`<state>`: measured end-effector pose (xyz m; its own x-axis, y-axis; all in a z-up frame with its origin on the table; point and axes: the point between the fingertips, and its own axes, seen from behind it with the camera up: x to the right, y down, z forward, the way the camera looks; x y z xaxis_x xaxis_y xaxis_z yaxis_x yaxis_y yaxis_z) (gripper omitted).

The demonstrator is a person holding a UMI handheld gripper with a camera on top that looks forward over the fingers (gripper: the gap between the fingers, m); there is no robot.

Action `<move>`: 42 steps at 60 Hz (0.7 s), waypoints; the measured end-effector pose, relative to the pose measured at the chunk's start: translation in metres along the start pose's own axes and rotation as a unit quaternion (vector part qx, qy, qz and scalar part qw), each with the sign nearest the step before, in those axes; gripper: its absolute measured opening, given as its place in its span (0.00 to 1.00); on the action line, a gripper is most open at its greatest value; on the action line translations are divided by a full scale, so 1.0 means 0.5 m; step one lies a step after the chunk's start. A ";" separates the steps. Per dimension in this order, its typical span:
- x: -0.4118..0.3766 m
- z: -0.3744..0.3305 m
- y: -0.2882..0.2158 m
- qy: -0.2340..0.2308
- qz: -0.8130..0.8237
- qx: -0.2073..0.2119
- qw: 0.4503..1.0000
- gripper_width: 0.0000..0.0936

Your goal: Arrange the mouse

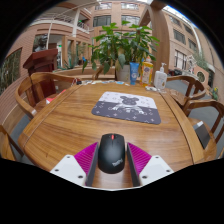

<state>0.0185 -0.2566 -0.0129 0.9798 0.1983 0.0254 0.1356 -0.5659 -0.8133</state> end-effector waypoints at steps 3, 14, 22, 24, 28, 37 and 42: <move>-0.003 0.001 -0.002 0.008 0.006 0.007 1.000 0.50; -0.001 0.002 -0.005 0.033 0.024 0.011 0.999 0.39; 0.006 -0.011 -0.007 0.046 0.012 0.003 0.999 0.36; 0.000 -0.023 -0.015 0.042 0.011 0.007 0.999 0.36; -0.027 -0.061 -0.047 0.014 0.019 0.016 1.000 0.36; -0.067 -0.160 -0.251 -0.040 0.021 0.109 0.993 0.36; -0.060 -0.183 -0.377 -0.050 0.030 0.166 0.984 0.36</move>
<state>-0.0232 -0.2293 0.1929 0.9631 0.2592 -0.0723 0.0062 -0.2899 -0.9570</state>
